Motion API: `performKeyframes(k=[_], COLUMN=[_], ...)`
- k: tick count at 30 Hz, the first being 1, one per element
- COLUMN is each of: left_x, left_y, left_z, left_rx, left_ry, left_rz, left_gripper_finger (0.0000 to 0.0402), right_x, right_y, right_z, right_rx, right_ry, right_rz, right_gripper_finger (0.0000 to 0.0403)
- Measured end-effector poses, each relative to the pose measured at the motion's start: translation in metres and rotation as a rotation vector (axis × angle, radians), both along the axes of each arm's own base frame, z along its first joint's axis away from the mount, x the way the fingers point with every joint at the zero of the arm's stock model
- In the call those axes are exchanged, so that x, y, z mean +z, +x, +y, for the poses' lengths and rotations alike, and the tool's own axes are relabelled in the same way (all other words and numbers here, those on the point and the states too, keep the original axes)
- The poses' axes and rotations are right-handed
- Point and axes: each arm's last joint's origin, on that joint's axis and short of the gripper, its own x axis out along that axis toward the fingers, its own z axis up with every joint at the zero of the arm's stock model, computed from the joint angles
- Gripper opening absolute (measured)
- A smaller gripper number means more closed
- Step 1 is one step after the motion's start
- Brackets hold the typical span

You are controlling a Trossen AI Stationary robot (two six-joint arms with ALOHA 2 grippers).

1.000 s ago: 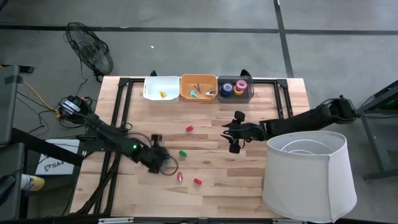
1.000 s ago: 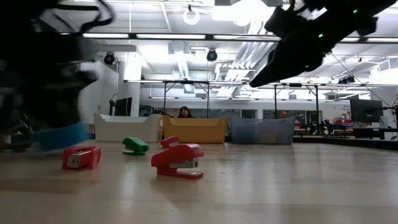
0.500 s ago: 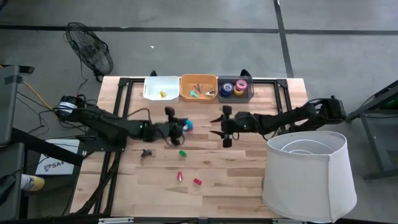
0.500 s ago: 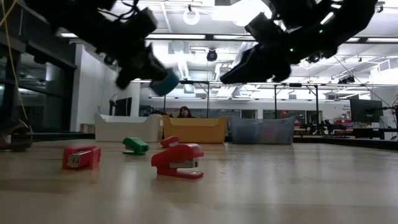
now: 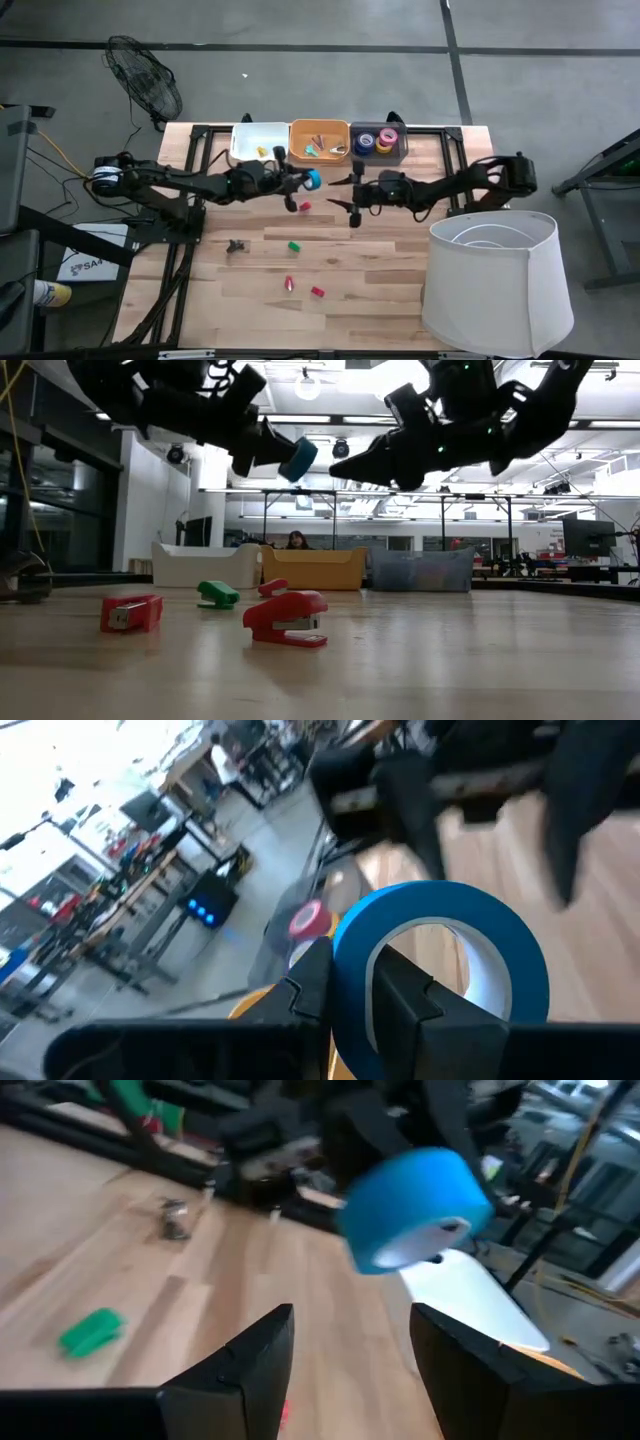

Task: Pick and place Stapler, Stapler remover, tape
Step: Put the light blue tape into the gray bin

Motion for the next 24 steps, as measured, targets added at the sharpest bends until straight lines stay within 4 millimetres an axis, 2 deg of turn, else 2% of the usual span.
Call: performKeyframes(k=[12,20,24], left_x=[0.008,0.011,0.010], left_y=[0.001,0.001,0.001], left_z=[0.001,0.000,0.000], left_rx=[-0.018,-0.041,-0.041], left_ry=[0.034,0.040,0.047], left_rz=[-0.075,-0.108,-0.096], left_gripper_finger=[0.0039,0.0039,0.0039], right_x=[0.001,0.011,0.010], right_y=[0.013,0.039,0.043], right_z=[-0.018,-0.019,-0.017], right_rx=[0.063,0.153,0.165], right_ry=[-0.007,-0.005,0.004], right_rz=[-0.140,-0.183,-0.172], right_gripper_finger=[0.0193,0.0193,0.0190])
